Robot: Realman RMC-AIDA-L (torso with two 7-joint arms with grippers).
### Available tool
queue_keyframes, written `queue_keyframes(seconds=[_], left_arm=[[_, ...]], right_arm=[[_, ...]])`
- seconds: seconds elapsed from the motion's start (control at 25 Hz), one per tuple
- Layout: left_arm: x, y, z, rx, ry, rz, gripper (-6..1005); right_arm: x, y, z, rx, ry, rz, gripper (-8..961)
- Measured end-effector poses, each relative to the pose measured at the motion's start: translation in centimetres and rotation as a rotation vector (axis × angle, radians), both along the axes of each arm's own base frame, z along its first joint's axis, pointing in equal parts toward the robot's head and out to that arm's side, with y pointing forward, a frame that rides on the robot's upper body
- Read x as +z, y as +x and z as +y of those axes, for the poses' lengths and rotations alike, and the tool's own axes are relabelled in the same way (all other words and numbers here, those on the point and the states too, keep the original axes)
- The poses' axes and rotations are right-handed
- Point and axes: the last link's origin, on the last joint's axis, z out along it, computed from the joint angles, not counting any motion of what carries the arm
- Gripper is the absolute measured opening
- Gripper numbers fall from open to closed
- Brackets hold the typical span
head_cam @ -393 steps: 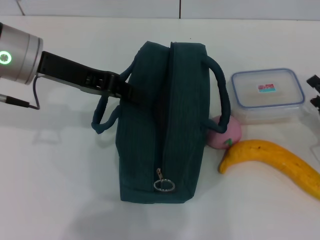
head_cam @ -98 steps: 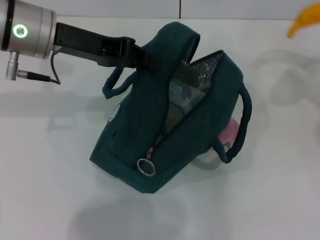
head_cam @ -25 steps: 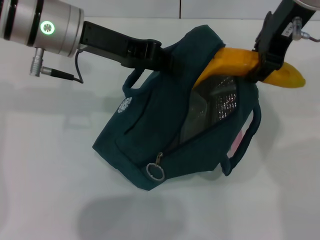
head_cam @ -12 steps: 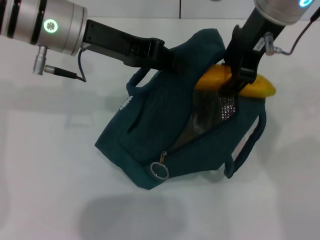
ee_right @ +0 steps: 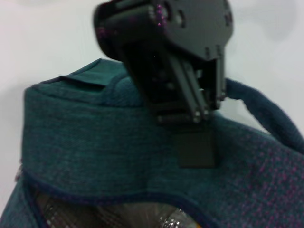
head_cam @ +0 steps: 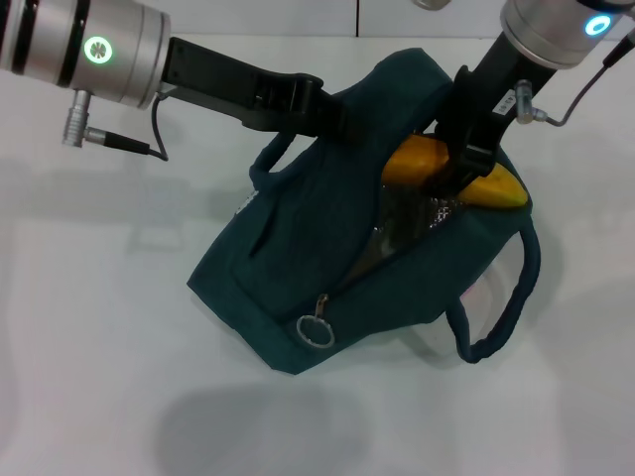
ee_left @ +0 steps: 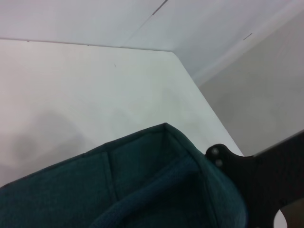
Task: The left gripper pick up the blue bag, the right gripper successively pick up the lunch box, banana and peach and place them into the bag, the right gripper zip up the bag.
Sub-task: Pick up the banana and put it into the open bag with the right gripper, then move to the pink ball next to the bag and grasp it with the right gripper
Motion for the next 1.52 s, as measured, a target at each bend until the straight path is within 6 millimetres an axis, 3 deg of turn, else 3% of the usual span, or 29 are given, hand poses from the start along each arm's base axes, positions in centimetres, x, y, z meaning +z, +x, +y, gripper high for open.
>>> queue_keyframes(seconds=[0.2, 0.52, 0.76, 1.0, 1.52], left_arm=[[0.0, 0.0, 0.0, -0.001, -0.001, 0.002, 57], [-0.1, 0.0, -0.1, -0.001, -0.003, 0.001, 57], [-0.3, -0.6, -0.2, 0.015, -0.013, 0.000, 57], [-0.4, -0.9, -0.2, 0.019, -0.019, -0.007, 57], [-0.5, -1.0, -0.2, 0.021, -0.021, -0.008, 57]], right_arm=[[-0.2, 0.5, 0.3, -0.009, 0.021, 0.020, 445], [-0.5, 0.4, 0.2, -0.006, 0.015, 0.018, 550], [1.5, 0.6, -0.1, -0.018, 0.044, 0.055, 596], [4.9, 2.0, -0.3, -0.053, 0.132, 0.098, 600], [5.9, 7.3, -1.7, -0.203, 0.140, 0.043, 592]])
